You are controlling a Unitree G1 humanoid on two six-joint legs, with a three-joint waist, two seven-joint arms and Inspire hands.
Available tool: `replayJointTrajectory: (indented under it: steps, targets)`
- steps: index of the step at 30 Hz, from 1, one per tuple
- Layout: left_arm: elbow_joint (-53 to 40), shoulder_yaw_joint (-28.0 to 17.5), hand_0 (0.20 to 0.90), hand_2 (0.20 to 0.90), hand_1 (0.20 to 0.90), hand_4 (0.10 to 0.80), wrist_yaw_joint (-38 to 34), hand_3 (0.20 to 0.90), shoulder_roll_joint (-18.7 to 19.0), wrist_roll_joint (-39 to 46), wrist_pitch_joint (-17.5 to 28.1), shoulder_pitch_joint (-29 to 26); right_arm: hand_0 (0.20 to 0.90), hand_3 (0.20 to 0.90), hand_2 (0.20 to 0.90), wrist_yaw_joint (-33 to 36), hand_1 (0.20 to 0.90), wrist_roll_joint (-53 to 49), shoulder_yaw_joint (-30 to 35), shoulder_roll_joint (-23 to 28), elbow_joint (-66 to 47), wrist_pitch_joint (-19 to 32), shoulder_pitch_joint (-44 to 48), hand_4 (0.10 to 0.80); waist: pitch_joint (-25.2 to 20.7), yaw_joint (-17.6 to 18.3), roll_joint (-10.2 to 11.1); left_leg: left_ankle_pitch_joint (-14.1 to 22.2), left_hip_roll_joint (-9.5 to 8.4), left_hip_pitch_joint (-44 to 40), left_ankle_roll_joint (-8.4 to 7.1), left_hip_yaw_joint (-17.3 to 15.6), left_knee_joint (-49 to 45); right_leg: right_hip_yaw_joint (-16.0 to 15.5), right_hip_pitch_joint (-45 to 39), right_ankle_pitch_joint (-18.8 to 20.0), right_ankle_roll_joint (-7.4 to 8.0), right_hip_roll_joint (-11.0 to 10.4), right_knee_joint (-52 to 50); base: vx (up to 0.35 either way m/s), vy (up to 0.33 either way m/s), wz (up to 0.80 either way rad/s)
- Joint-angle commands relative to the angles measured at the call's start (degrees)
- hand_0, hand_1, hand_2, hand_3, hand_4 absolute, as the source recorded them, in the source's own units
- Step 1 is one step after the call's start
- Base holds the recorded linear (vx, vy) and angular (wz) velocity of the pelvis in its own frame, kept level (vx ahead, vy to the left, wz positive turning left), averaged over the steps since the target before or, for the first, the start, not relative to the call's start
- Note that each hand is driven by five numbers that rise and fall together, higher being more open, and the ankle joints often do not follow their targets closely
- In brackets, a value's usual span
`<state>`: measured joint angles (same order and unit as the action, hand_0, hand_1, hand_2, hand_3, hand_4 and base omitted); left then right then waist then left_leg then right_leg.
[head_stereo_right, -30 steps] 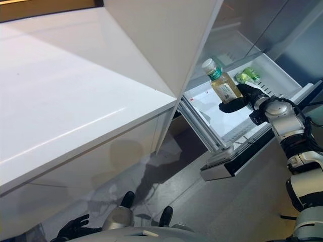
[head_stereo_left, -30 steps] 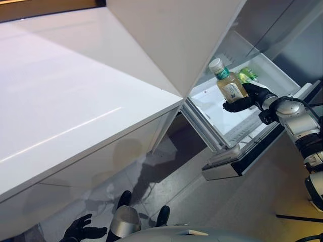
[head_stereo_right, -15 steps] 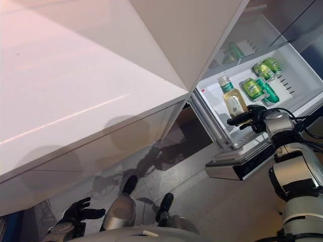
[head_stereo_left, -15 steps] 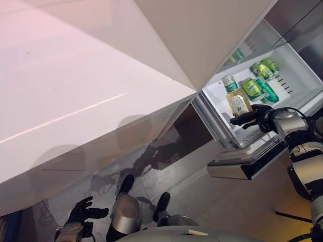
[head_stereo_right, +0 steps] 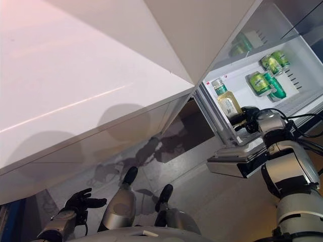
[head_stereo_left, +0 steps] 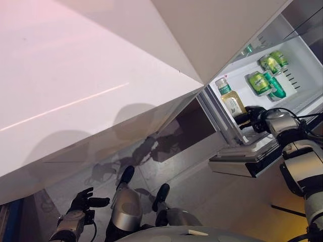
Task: Put drinks into fridge and close the fridge
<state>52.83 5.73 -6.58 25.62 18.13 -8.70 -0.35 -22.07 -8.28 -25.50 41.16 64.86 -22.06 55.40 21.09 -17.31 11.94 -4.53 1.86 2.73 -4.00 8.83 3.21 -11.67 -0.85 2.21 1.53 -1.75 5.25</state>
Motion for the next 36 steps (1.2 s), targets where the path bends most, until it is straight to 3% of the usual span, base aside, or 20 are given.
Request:
replayJointTrajectory:
  steps: [1,7,15,21,29,30,32,33,36]
  targets:
    - [-0.98,1.86,0.9,0.9,0.9,0.8,0.77,0.9,3.63,2.96,-2.88,1.0,0.3,0.2,0.3,-3.1,0.3,5.29,-3.5,6.58,1.55,-0.54,12.14,0.1,-4.41,0.48,-2.48,1.82,-3.98,1.88,4.33,-2.1,-0.03,0.07,2.19,1.73,0.6,1.72,-2.42,-0.054,0.062,0.0]
    - [0.02,1.05,0.9,0.9,0.9,0.8,2.95,0.9,5.24,3.99,-3.17,-1.09,0.3,0.2,0.3,-5.82,0.3,7.8,-5.67,6.49,5.06,-5.14,14.31,0.1,-2.86,-0.2,-3.73,1.31,-4.27,3.43,4.33,-2.02,-0.28,-0.61,3.32,1.83,0.53,1.24,-2.66,-0.057,0.02,0.0]
    - [0.79,0.26,0.9,0.9,0.9,0.8,3.82,0.9,6.45,2.51,-2.71,-1.46,0.3,0.2,0.3,-10.67,0.3,10.66,-6.33,6.78,7.72,-10.21,15.48,0.1,-1.93,-1.42,-3.78,0.77,-4.21,4.43,3.9,-1.7,-0.49,-2.02,3.85,2.01,0.76,0.61,-2.96,0.005,-0.026,0.07]
    - [0.9,-0.71,0.9,0.9,0.9,0.8,3.99,0.9,6.56,1.24,-2.18,-1.25,0.3,0.2,0.3,-13.35,0.3,13.64,-5.92,6.96,8.88,-11.4,14.56,0.1,-1.57,-1.6,-3.94,0.54,-4.21,4.78,3.82,-1.69,-0.32,-2.24,4.37,2.04,0.93,0.47,-3.12,0.006,-0.012,0.02]
    - [1.17,-0.6,0.9,0.9,0.9,0.8,4.09,0.9,6.81,1.07,-2.18,-1.57,0.3,0.2,0.3,-11.59,0.3,12.84,-4.97,6.76,9.75,-11.41,14.11,0.1,-1.28,-1.63,-4.29,0.47,-4.34,5.28,3.88,-1.77,-0.56,-2.34,4.84,2.11,1.04,0.32,-3.33,0.001,-0.004,0.03]
    - [1.27,-0.59,0.9,0.9,0.9,0.8,4.05,0.9,6.73,0.96,-2.07,-1.53,0.418,0.337,0.418,-11.69,0.418,12.87,-4.91,6.9,9.78,-11.35,14.09,0.237,-1.23,-1.62,-4.29,0.49,-4.36,5.34,3.89,-1.75,-0.65,-2.31,4.88,2.15,1.09,0.29,-3.34,0.0,0.0,0.0]
    - [1.4,-0.86,0.9,0.9,0.9,0.8,4.37,0.9,6.88,0.69,-1.92,-1.42,0.446,0.37,0.446,-11.82,0.446,12.8,-4.69,7.15,9.68,-11.02,13.86,0.27,-1.18,-1.54,-4.36,0.51,-4.37,5.38,3.91,-1.75,-0.73,-2.28,5.05,2.2,1.13,0.3,-3.47,0.0,0.0,0.0]
    - [1.43,-0.78,0.9,0.9,0.9,0.8,4.31,0.9,6.91,0.77,-1.94,-1.41,0.552,0.494,0.552,-11.84,0.552,12.95,-4.57,7.23,9.59,-11.01,13.87,0.394,-1.19,-1.45,-4.4,0.5,-4.38,5.32,3.95,-1.78,-0.73,-2.24,5.11,2.23,1.13,0.31,-3.55,0.0,0.0,0.0]
    - [1.8,-0.65,0.9,0.9,0.9,0.8,3.73,0.9,6.71,1.15,-1.97,-1.66,0.552,0.494,0.552,-11.47,0.552,12.45,-4.51,7.07,9.4,-10.89,13.6,0.394,-1.14,-1.23,-4.36,0.6,-4.37,5.4,3.98,-2.03,-0.9,-2.05,5.21,2.23,1.19,0.32,-3.64,0.0,0.0,0.0]
